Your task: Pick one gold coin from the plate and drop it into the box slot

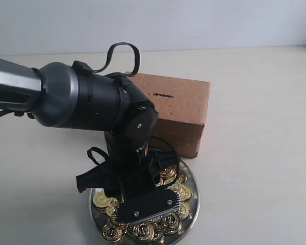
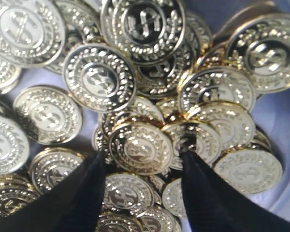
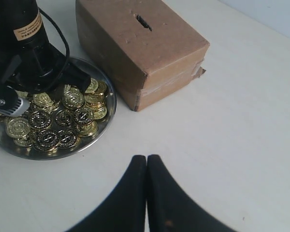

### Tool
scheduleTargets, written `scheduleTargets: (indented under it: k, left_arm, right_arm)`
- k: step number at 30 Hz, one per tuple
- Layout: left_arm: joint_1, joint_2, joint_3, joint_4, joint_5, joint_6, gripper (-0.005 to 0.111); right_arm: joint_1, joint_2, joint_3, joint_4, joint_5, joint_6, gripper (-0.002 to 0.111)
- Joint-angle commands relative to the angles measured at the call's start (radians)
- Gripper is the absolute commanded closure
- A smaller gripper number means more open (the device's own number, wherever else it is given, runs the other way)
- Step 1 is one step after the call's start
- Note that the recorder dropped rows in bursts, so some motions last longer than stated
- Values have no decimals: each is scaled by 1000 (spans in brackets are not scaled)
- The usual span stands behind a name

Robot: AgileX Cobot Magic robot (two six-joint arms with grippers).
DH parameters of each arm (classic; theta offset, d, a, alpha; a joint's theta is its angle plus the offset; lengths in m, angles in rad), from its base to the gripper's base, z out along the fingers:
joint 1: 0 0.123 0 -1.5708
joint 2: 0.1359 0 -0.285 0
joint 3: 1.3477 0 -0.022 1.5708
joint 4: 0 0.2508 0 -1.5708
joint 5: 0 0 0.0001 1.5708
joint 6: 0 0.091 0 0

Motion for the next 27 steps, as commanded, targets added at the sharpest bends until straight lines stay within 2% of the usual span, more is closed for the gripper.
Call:
scheduleTargets:
  k: [1,27]
  left_arm:
    - [-3,1,-8,-9,-2,-4,58]
    - [-11,35,-8,-6,-4,0,59]
  right_arm:
    - [1,-8,6,-7,-18,1,108]
    - [1,-8,6,-7,-18,1,108]
